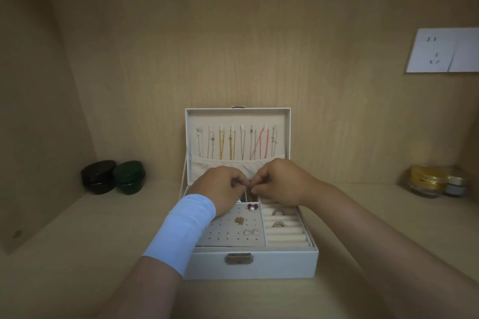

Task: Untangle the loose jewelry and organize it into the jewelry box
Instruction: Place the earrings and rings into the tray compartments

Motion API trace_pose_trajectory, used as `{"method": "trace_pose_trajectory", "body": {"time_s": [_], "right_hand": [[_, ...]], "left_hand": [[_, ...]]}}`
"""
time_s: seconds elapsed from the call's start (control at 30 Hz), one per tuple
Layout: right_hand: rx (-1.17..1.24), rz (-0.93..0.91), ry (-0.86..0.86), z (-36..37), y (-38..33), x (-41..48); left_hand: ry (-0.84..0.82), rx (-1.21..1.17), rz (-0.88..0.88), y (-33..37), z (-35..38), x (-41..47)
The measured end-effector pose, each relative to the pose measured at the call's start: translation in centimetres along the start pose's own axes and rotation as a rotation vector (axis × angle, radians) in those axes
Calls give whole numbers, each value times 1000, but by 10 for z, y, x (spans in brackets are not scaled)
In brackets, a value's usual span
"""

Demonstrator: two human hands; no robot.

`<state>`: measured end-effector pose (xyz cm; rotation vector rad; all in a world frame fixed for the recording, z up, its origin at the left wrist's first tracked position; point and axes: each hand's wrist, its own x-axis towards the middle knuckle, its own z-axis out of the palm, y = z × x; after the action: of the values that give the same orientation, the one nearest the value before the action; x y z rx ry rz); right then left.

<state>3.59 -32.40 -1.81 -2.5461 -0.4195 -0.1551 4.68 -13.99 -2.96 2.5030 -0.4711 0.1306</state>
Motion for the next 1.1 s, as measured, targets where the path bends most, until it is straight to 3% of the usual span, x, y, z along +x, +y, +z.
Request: {"method": "trace_pose_trajectory", "body": {"time_s": [0.23, 0.47, 0.8, 1.1], "right_hand": [[-122, 69, -12, -4, 0, 15], [-164, 30, 99, 3, 0, 16], [-137, 2, -64, -4, -2, 15], [-148, -38, -24, -11, -4, 18]], "left_hand": [[28, -26, 0, -1, -2, 2], [25, -52, 11, -3, -1, 2], [0, -45, 30, -1, 1, 2], [15, -54, 43, -2, 1, 1]]}}
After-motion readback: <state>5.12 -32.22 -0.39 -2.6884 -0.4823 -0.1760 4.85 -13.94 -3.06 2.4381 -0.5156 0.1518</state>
